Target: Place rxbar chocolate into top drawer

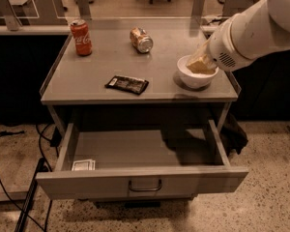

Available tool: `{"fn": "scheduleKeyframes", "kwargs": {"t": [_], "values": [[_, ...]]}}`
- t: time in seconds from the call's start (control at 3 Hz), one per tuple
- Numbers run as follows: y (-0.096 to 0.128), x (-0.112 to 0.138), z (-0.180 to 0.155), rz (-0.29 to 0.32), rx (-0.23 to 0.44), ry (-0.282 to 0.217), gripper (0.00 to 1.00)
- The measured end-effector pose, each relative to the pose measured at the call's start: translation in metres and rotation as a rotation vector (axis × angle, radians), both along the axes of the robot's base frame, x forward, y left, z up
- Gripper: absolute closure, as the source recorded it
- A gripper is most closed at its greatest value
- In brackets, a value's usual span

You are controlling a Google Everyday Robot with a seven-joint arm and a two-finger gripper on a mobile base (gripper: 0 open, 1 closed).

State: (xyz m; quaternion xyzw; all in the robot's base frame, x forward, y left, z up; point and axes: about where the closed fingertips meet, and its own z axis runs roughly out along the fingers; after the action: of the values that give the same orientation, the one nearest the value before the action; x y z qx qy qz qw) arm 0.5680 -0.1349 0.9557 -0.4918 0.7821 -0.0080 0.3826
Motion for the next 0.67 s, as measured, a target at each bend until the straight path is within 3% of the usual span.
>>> {"fn": "scheduleKeyframes", "kwargs": {"t": [0.67], "values": [[0.019,0.037,-0.027,-0.037,0.081,-0.029,1.00]]}}
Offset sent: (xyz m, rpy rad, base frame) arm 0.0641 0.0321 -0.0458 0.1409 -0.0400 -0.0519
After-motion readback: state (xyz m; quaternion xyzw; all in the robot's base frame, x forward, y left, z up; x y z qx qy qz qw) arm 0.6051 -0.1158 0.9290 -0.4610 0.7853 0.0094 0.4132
